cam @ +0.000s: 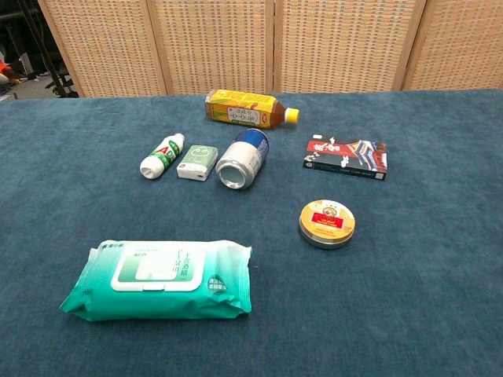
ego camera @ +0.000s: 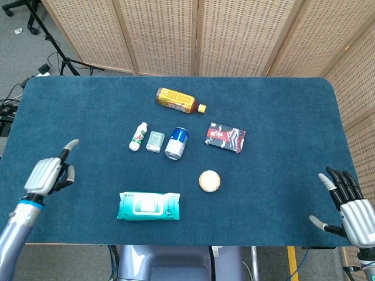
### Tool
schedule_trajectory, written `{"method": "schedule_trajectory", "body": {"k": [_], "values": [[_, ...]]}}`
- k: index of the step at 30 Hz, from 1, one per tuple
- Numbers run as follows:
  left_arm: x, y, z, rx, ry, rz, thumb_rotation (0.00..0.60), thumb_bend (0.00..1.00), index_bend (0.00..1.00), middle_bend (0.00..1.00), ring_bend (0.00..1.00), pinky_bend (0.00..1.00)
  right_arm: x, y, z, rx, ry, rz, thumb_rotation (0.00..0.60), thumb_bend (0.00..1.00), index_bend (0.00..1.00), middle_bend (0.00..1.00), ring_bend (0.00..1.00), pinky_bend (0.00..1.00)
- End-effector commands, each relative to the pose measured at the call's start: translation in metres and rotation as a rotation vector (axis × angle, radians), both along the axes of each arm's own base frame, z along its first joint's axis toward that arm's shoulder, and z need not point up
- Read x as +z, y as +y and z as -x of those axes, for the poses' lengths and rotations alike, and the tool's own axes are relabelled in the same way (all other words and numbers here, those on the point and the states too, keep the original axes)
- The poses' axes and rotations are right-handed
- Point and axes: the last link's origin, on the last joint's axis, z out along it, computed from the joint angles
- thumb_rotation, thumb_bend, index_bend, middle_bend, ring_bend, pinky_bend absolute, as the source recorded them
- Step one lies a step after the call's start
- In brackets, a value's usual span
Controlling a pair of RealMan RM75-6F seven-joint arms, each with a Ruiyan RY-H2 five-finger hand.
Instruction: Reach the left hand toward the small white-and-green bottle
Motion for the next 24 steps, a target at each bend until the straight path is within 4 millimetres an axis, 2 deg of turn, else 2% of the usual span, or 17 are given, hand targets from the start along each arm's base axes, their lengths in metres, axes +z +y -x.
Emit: {"method": "schedule_trajectory", "body": {"k": [1,3,9,18,24], "values": [[-0.025,0.042,-0.026,0.037,-0.068,0.12,0.6,0.78,0.0,0.94,1.0,1.0,0.0,-0.002,0.001,-0.006,0.0,-0.002,0.6,0.0,0.0,0.0,0.0,0.0],[-0.048,0.057,-0.037,0.052,-0.093,0.2,0.6,0.78,0.0,0.94,1.0,1.0,0.0,-0.005,0.002,-0.018,-0.001,-0.003,0.6,0.0,0.0,0.0,0.0,0.0],[-0.078,0.084,-0.061,0.078,-0.085,0.28,0.6,0.78,0.0,0.94,1.0,1.0,0.0,-0.01,0.005,-0.037,-0.002,-0.005,0.6,0.0,0.0,0.0,0.0,0.0],[-0.117,0.099,-0.09,0.095,-0.055,0.323,0.6,0.78,0.0,0.94,1.0,1.0,-0.001,-0.013,0.008,-0.058,-0.001,-0.008,0.6,0.0,0.0,0.0,0.0,0.0],[-0.133,0.102,-0.093,0.131,-0.051,0.338,0.6,0.78,0.0,0.94,1.0,1.0,-0.001,-0.014,0.009,-0.063,-0.003,-0.008,0.6,0.0,0.0,0.0,0.0,0.0]]}}
